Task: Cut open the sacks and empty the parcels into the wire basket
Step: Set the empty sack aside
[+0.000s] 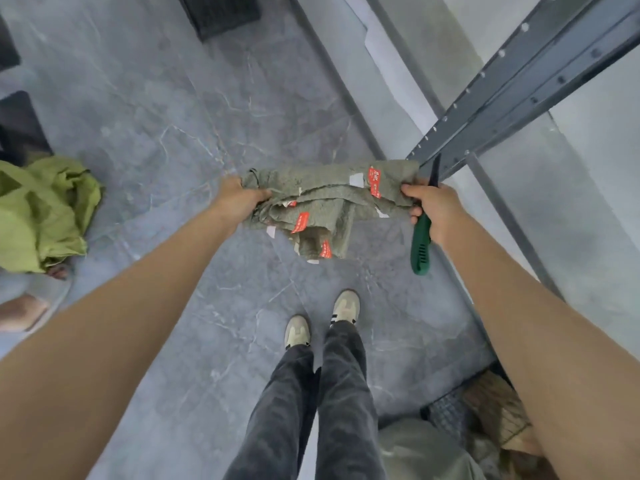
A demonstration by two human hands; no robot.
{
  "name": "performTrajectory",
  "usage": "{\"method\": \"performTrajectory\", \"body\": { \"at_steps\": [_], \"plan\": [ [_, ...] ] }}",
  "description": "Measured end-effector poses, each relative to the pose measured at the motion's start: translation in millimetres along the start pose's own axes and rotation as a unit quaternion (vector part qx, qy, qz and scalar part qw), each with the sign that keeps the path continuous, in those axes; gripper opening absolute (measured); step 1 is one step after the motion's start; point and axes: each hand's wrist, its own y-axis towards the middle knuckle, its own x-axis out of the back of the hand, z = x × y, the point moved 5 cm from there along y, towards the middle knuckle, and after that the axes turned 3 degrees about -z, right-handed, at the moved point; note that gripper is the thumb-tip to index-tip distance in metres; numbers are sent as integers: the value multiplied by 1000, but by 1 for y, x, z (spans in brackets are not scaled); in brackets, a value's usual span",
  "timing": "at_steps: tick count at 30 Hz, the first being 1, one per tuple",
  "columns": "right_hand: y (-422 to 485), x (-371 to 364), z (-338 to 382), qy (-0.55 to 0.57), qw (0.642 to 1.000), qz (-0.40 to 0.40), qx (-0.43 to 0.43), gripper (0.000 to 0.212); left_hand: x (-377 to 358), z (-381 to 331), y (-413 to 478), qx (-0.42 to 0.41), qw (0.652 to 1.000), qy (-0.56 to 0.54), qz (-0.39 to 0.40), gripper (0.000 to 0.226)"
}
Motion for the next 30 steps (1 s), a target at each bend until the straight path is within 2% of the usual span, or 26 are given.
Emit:
{"method": "performTrajectory", "body": {
  "at_steps": [4, 7, 10, 12, 15, 18, 24, 30],
  "plan": [
    [60, -15, -19, -19, 1000, 4, -22, 12, -23, 18, 48, 22, 999, 30, -27, 26],
    [104, -24, -35, -17, 999, 15, -31, 14, -46, 34, 79, 33, 998, 31, -31, 15],
    [149, -35, -52, -16, 999, 16, -30, 7, -63, 55, 110, 38, 997, 36, -61, 19],
    [181, -44, -67, -22, 999, 17, -29, 7, -73, 75, 137, 39, 995, 49, -72, 25],
    [233, -58, -95, -33, 999, 20, -29, 18, -90, 114, 181, 50, 994, 64, -75, 25],
    [287, -76, -126, -40, 999, 24, -26, 18, -107, 154, 230, 57, 994, 64, -74, 25],
    [388, -113, -183, -64, 998, 5, 0, 19, -134, 221, 328, 50, 993, 54, -93, 16],
    [467, -135, -231, -94, 996, -9, 6, 22, -169, 301, 421, 63, 995, 52, -63, 38]
  ]
}}
